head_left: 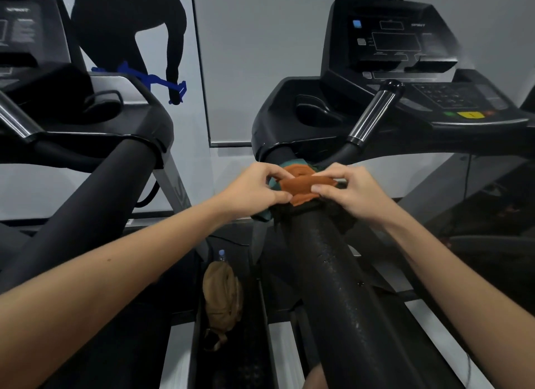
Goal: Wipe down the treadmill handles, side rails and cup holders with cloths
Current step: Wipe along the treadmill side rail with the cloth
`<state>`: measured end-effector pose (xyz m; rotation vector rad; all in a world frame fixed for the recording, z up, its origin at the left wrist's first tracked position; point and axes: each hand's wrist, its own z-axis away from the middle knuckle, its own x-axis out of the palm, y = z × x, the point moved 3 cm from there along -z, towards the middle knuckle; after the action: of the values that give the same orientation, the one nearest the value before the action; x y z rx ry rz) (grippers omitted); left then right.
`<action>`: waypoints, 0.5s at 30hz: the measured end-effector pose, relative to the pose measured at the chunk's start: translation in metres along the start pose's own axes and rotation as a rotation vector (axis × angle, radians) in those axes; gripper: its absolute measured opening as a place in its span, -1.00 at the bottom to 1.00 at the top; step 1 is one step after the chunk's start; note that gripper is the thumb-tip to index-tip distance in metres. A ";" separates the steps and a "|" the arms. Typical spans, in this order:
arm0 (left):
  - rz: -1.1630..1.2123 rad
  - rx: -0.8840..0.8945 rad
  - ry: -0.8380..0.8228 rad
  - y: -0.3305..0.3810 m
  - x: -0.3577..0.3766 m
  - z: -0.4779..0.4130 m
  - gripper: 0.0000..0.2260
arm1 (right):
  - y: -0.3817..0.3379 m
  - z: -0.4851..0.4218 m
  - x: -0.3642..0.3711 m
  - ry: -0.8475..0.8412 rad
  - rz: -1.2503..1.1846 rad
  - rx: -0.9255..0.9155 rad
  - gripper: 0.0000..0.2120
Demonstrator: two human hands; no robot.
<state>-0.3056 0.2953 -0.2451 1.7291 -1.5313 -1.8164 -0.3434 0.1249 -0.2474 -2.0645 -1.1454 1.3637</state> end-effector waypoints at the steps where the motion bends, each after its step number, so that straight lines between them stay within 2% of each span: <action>1: 0.001 0.015 -0.018 0.002 0.003 0.005 -0.81 | -0.002 0.009 -0.002 -0.016 -0.021 -0.009 -0.84; 5: 0.003 0.034 -0.034 0.004 0.008 0.014 -0.81 | -0.004 0.022 -0.006 -0.049 -0.056 -0.028 -0.79; 10: -0.108 0.046 0.080 -0.001 0.000 -0.007 -0.73 | 0.003 -0.012 0.003 -0.032 -0.004 0.017 -0.83; 15: -0.055 -0.006 0.080 -0.008 -0.001 -0.014 -0.62 | 0.010 -0.019 0.012 -0.080 -0.055 0.152 -0.75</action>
<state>-0.2899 0.2926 -0.2477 1.8349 -1.4601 -1.7519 -0.3206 0.1303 -0.2527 -1.8745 -1.0868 1.4710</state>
